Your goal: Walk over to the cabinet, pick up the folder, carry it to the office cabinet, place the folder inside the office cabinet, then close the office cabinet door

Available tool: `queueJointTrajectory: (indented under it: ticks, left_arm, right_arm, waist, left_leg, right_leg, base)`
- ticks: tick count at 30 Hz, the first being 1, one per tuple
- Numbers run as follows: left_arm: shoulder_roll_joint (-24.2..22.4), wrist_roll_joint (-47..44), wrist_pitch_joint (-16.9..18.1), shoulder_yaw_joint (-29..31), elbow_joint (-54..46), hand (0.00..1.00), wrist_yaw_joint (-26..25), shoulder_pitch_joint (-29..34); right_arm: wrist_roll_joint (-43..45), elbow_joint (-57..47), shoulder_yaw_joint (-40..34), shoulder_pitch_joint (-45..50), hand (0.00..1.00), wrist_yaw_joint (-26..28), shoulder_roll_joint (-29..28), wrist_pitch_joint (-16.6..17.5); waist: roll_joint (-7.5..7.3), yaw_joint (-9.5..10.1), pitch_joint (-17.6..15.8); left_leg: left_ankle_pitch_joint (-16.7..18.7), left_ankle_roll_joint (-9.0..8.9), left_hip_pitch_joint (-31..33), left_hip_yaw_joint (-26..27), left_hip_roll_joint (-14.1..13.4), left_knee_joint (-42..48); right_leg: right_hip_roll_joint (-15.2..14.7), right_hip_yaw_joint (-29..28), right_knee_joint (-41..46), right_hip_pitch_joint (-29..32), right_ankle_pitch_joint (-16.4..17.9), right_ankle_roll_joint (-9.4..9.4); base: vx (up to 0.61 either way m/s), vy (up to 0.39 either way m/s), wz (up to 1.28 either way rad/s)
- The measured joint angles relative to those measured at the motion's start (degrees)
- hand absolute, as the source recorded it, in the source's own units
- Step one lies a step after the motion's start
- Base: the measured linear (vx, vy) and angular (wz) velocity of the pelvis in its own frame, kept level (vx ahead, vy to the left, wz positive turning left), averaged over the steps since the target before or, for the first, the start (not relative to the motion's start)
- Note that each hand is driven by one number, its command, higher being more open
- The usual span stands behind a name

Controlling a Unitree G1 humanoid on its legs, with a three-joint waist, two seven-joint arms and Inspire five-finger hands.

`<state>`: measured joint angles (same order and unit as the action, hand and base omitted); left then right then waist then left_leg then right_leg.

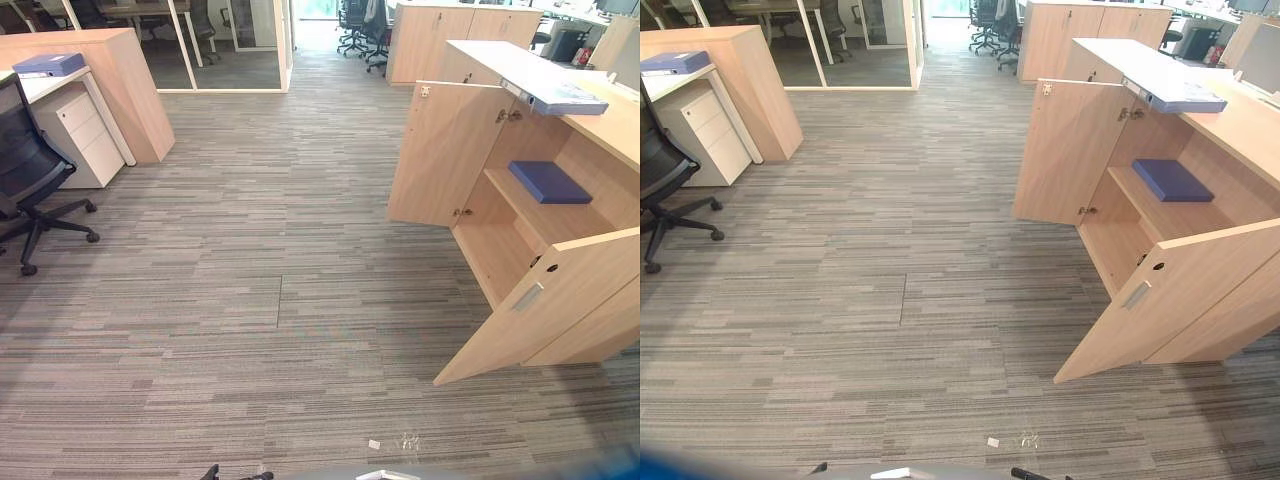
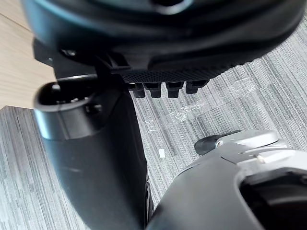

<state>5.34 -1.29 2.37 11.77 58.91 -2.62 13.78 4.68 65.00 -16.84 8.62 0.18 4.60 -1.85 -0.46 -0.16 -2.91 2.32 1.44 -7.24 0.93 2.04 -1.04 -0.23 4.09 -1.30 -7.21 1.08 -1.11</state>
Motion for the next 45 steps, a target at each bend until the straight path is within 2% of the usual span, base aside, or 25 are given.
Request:
queueJointTrajectory:
  ticks: [10, 33, 36, 37, 38, 39, 40, 41, 42, 43, 45]
  left_arm:
    - [-0.02, -2.72, 0.01, 0.85, 1.01, 1.00, 1.93, -0.43]
    - [-0.09, -2.61, -0.07, 1.17, 1.10, 1.00, 1.78, -0.66]
    - [-0.90, -2.72, -0.10, 4.17, 1.08, 1.00, 1.73, -0.72]
    - [-1.28, -3.29, -0.09, 5.77, 0.99, 1.00, 1.65, -1.04]
    - [-1.39, -3.55, -0.14, 6.30, 1.00, 1.00, 1.61, -1.21]
    - [-2.15, -4.66, -0.16, 7.87, 0.83, 1.00, 1.49, -1.71]
    - [-3.13, -5.59, -0.20, 9.10, -0.16, 1.00, 1.41, -1.77]
    - [-3.48, -5.87, -0.15, 9.71, -0.91, 1.00, 1.41, -1.75]
    - [-4.15, -6.13, 0.11, 11.62, -2.79, 1.00, 1.44, -1.93]
    - [-5.06, -6.76, 0.18, 12.50, -3.83, 1.00, 1.41, -1.96]
    - [-5.65, -8.11, 1.01, 13.10, -4.24, 1.00, 1.26, -1.72]
  right_arm:
    - [-0.08, 0.72, -1.13, -0.93, 1.00, 0.57, -0.06, -0.04]
    - [-0.08, 0.81, -1.13, -1.23, 1.00, 0.83, -0.01, -0.15]
    - [-0.08, 0.53, -1.13, -1.31, 1.00, 0.82, -0.15, -0.17]
    - [-0.07, 0.38, -1.16, -1.51, 1.00, 0.82, -0.25, -0.16]
    - [-0.06, 0.27, -1.23, -1.59, 1.00, 0.82, -0.30, -0.16]
    - [-0.03, -0.73, -2.24, -1.66, 1.00, 0.85, -0.47, -0.19]
    - [0.01, -2.12, -2.44, -1.36, 1.00, 0.81, -0.43, -0.19]
    - [0.00, -2.64, -2.38, -1.19, 1.00, 0.81, -0.45, -0.16]
    - [-0.02, -3.33, -2.14, -0.94, 1.00, 0.79, -0.43, -0.26]
    - [-0.02, -3.42, -2.06, -0.86, 1.00, 0.74, -0.21, -0.43]
    - [-0.01, -3.38, -2.19, -0.81, 1.00, 0.45, -0.12, -0.64]
  waist:
    - [0.17, -0.01, -1.06]
    - [0.14, -0.07, -1.65]
    - [0.28, -0.05, -2.32]
    - [-0.12, 0.01, -2.81]
    - [0.17, 0.06, -3.32]
    - [0.45, 0.10, -4.52]
    - [1.19, 0.12, -5.43]
    - [1.24, 0.11, -5.62]
    - [1.29, 0.10, -5.97]
    - [1.34, 0.21, -6.30]
    - [1.38, 0.62, -6.45]
  left_leg:
    - [-0.11, -0.17, -1.32, 0.19, 0.01, -0.91]
    - [-0.68, -0.17, -1.63, 0.23, -0.06, -2.36]
    - [0.04, -0.84, -0.83, 0.52, -0.14, -1.24]
    - [2.14, -0.82, 1.33, 0.57, -0.23, 2.80]
    - [3.59, -0.98, 2.91, 0.60, -0.36, 5.68]
    - [6.96, -1.73, 5.53, 0.62, -1.15, 12.65]
    - [9.74, -3.81, 7.95, 1.45, -2.27, 19.46]
    - [10.45, -4.94, 9.66, 2.40, -2.72, 23.37]
    - [9.98, -5.76, 15.89, 5.25, -4.26, 36.36]
    - [10.89, -4.77, 19.28, 6.90, -5.84, 43.18]
    - [13.19, -4.29, 21.78, 8.51, -7.84, 46.80]
  right_leg:
    - [0.00, 0.10, -0.32, -0.97, 0.02, -0.53]
    - [0.13, 0.11, -1.06, -0.92, -0.01, -0.51]
    - [0.12, 0.13, -0.96, -0.66, 0.09, -0.42]
    - [0.08, 0.26, -0.14, -0.04, 0.58, -0.06]
    - [0.13, 0.38, 0.58, 0.46, 1.07, 0.27]
    - [0.45, 1.15, 2.46, 0.54, 2.31, 0.64]
    - [0.60, 2.58, 4.27, 0.79, 4.11, 1.21]
    - [0.51, 3.20, 4.87, 0.73, 4.78, 1.37]
    - [0.29, 3.83, 5.89, 0.26, 5.95, 1.80]
    - [0.24, 3.77, 6.69, -0.40, 6.63, 2.07]
    - [-0.81, 3.32, 7.48, -1.74, 7.55, 1.86]
  base:
    - [0.00, -0.001, 0.00]
    - [0.00, -0.001, 0.00]
    - [0.00, 0.000, 0.00]
    - [0.00, 0.000, 0.00]
    - [0.00, -0.027, 0.06]
    - [-0.03, -0.025, 0.09]
    - [-0.04, -0.012, 0.13]
    - [-0.06, 0.002, 0.24]
    - [-0.02, 0.011, 0.18]
    - [0.02, 0.016, 0.12]
    - [0.12, 0.058, -0.15]
